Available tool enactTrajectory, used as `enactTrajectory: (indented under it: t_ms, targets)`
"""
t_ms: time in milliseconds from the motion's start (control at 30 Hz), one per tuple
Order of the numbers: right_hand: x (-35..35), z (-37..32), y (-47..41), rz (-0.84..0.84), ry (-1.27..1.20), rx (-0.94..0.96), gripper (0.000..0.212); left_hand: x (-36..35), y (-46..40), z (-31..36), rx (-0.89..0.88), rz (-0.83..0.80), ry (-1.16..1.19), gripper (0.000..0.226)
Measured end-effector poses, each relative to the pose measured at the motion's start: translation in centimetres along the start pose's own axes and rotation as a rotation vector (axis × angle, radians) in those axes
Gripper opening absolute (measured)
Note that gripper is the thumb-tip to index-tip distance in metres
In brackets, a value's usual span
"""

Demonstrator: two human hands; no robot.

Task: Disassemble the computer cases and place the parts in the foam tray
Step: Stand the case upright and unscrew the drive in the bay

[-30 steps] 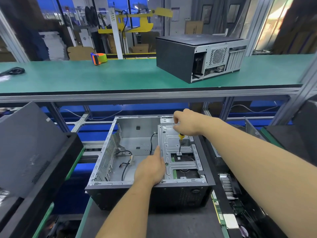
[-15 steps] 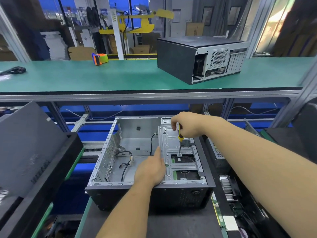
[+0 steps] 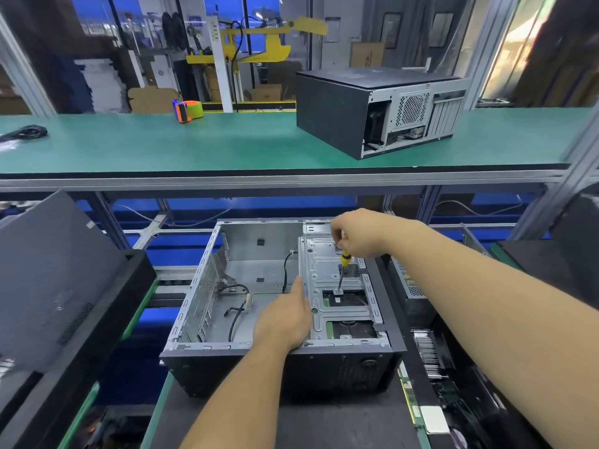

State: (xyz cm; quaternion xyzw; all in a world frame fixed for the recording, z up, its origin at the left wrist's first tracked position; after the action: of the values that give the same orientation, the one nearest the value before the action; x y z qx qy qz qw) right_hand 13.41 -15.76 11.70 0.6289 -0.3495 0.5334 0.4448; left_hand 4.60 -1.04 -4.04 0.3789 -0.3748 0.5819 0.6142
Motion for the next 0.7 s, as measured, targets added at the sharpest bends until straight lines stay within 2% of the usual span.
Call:
enactTrajectory:
  t_ms: [200,300,400,600,700]
  targets:
    - [0.17,-0.17,0.48,-0.092,-0.059,0.011,0.029,0.05,0.03,-0.03,-0.001,0.008,-0.002,0.056]
    - [-0.12,-0.14,0.3,-0.05,-0.021,-0.053,0.024,0.05,0.07,0.03,0.004,0.008,0.005,0.056]
    - [-0.19,-0.06,0.02,0.011,0.056,-0.139,0.039,0.02,0.03,0.02,0.004,0.008,0.001,0.056]
    - [0.0,-0.11,0.14,-0.004,0.001,-0.039,0.009,-0.02,-0.04,-0.06,0.006,0.005,0.009,0.056]
    - [0.4,-0.25,0.47,-0.039,-0.069,-0.025,0.026,-0.03,-0.06,-0.09,0.002,0.011,0.01,0.056]
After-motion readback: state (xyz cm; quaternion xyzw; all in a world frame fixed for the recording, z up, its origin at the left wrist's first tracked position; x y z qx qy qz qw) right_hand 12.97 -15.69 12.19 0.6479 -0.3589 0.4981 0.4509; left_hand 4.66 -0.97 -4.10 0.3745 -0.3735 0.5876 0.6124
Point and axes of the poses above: each hand's wrist, its own y-axis away from the middle knuckle, its own x-axis out of the back of the hand, z = x × y, the point moved 2 cm from there along -y, towards the middle knuckle, and after that the axes turned 13 degrees about -x, right-handed, at the moved point
